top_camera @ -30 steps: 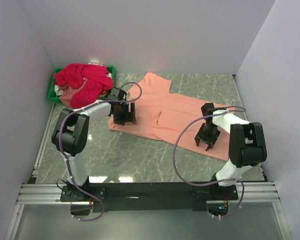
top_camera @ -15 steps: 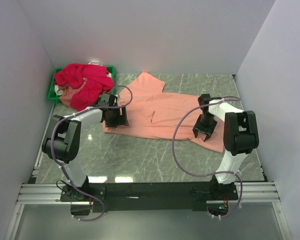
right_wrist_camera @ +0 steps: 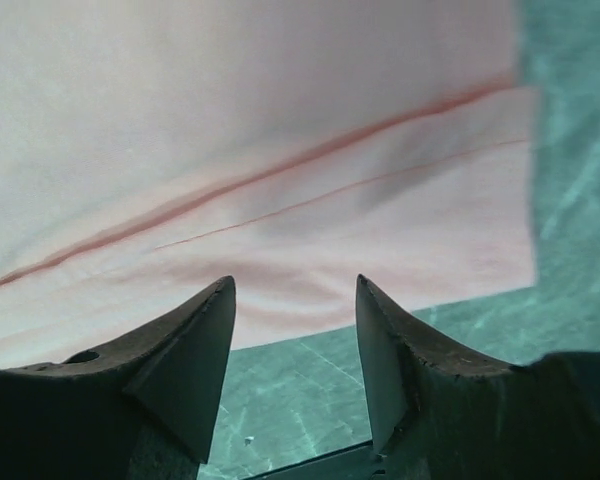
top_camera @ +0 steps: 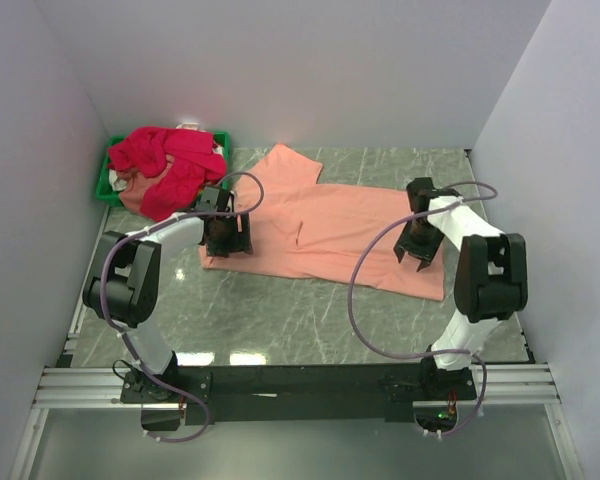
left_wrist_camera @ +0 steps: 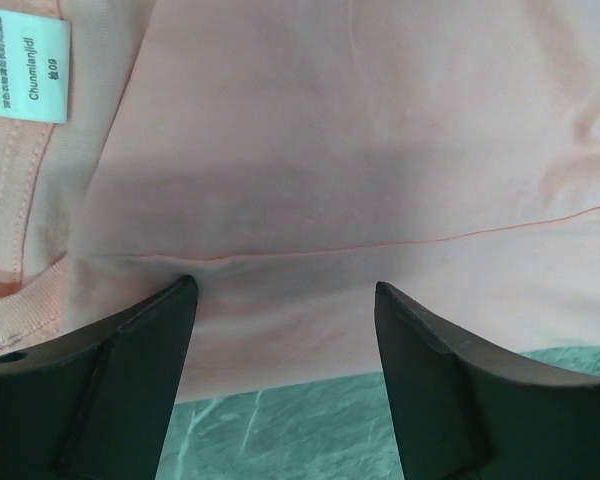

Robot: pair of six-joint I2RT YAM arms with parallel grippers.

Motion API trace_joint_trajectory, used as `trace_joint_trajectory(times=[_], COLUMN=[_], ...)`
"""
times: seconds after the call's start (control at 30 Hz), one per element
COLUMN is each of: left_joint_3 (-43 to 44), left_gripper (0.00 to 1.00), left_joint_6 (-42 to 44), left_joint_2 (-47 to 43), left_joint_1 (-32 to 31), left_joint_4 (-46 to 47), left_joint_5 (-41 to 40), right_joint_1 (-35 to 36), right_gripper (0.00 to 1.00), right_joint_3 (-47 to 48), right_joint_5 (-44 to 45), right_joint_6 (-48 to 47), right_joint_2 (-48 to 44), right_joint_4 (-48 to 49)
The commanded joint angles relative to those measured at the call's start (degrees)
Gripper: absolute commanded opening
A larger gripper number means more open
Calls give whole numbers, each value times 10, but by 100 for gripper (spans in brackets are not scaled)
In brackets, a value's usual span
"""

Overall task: Fold and stack the t-shirts
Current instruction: Fold the tshirt

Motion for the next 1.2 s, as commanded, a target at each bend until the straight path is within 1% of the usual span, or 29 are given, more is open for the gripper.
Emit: trace_joint_trajectory(times=[0.0, 0.17, 0.3, 0.53, 0.9, 0.93, 1.0, 1.03, 1.07, 1.13, 1.17], left_joint_3=[17, 33, 33, 20, 2, 1, -1, -2, -3, -8, -9], left_gripper=[78, 79, 79, 79, 79, 79, 79, 79, 79, 79, 79], left_joint_6=[14, 15, 14, 14, 17, 15, 14, 11, 10, 7, 7], left_joint_2=[12, 7, 9, 3, -3, -3, -1, -1, -1, -3, -3], left_joint_1=[7, 7, 7, 8, 10, 10, 11, 11, 12, 13, 14], left_joint_4=[-43, -47, -48, -46, -41, -40, -39, -38, -37, -36, -36], left_joint_5=[-34, -34, -31, -28, -24, -21, -20, -20, -20, -21, -27], right_joint_1=[-33, -107, -134, -159, -169, -169, -169, -170, -171, -172, -172], right_gripper=[59, 59, 59, 59, 57, 56, 51, 47, 40, 36, 32], right_joint_3=[-28, -68, -76, -92, -141, -143, -146, -148, -149, -150, -147], right_joint_5=[28, 19, 17, 33, -4, -6, -3, -3, -7, -10, -8], right_joint_6=[-12, -39, -56, -79, -94, -96, -98, -99, -99, -99, -98], right_joint_2=[-65, -93, -90, -55, -25, -22, -13, -11, -8, -2, 0], right_joint_4=[-11, 17, 32, 52, 106, 108, 112, 113, 113, 116, 113])
